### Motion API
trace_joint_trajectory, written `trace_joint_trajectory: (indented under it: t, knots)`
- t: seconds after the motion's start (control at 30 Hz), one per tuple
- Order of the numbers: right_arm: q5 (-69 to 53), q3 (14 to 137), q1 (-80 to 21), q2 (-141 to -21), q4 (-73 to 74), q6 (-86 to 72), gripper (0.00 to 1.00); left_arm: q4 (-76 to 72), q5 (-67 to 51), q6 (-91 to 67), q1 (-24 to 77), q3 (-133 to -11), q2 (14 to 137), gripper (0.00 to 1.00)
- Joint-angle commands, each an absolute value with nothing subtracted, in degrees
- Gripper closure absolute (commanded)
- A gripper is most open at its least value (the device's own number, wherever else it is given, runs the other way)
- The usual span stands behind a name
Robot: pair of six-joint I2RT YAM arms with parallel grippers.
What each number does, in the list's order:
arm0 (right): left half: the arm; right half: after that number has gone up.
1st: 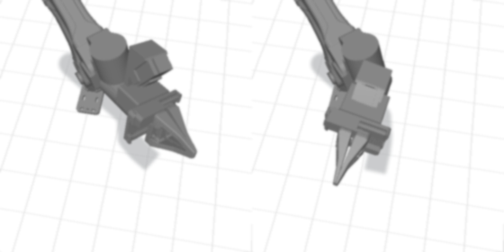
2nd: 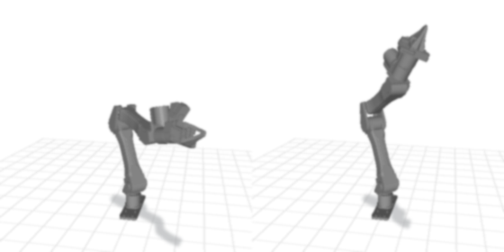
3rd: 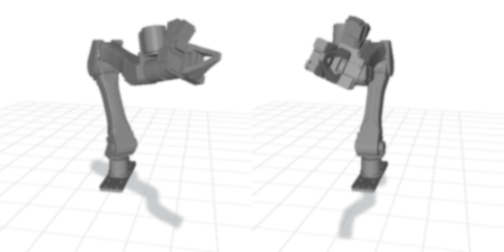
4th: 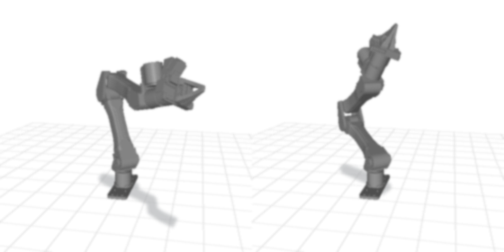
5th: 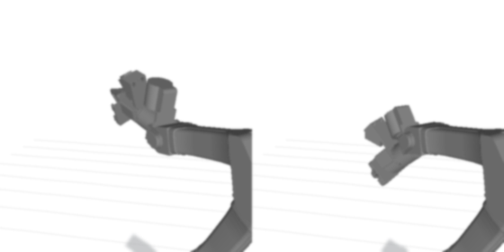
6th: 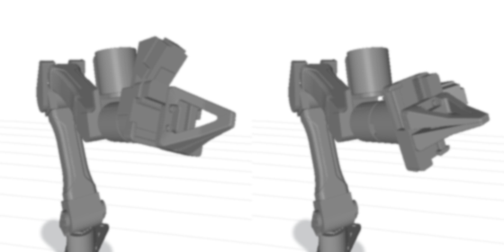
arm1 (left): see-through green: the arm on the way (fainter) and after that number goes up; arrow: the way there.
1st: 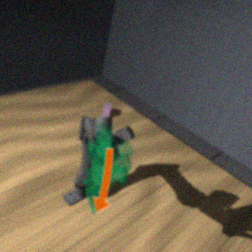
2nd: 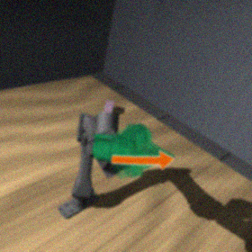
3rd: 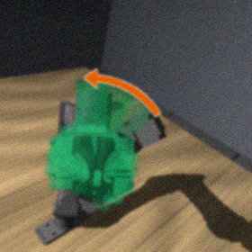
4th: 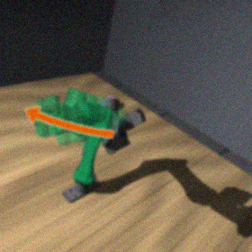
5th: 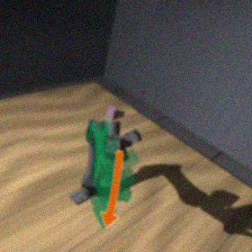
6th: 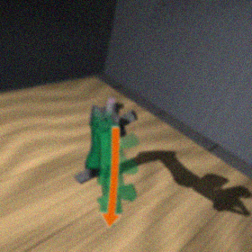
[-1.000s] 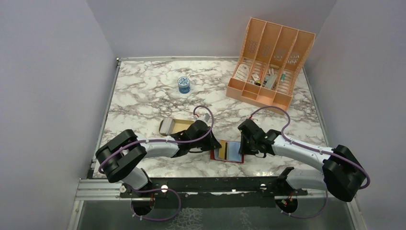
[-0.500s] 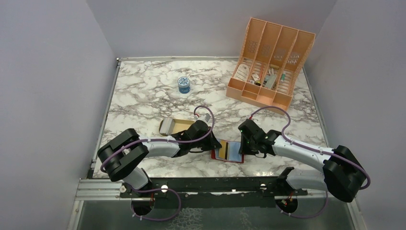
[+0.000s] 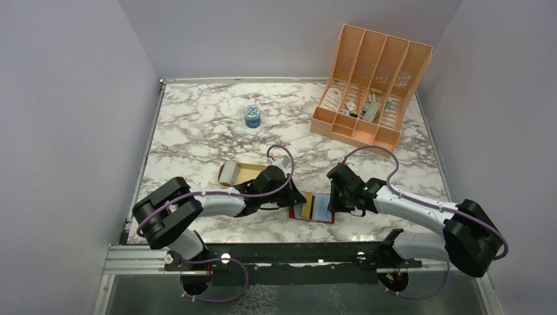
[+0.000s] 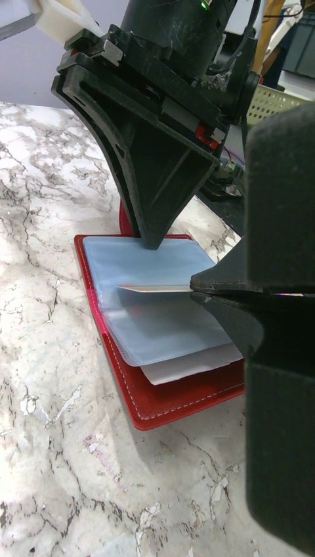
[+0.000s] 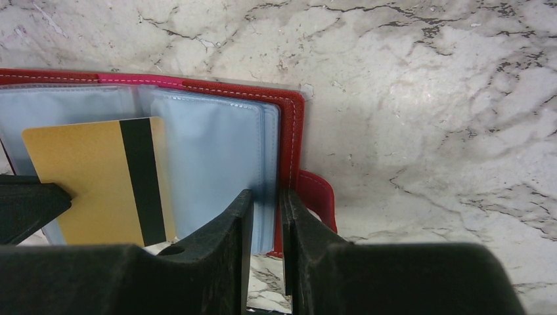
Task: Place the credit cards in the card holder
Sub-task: Insert the credit card into the card holder.
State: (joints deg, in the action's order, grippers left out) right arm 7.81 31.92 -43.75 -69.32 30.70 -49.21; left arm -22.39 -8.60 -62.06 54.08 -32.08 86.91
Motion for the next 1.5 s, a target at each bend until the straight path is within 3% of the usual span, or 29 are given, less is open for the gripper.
trace_joint_trajectory:
  t: [0.0,0.93,1.47]
  knots:
    - [8.53,29.71,-43.50,-70.60,27.27,-49.51,0.79,-26.20,-10.72,-62.18,54.42,-31.45,88.13,1.00]
    - [4.65,28.12,-43.51,-69.17,25.23,-51.25,0.77,-26.63,-0.30,-64.82,54.59,-28.90,89.72,1.00]
    - [2.61,28.46,-43.51,-69.21,23.91,-52.20,0.77,-26.98,-0.58,-65.07,57.08,-31.27,92.34,1.00]
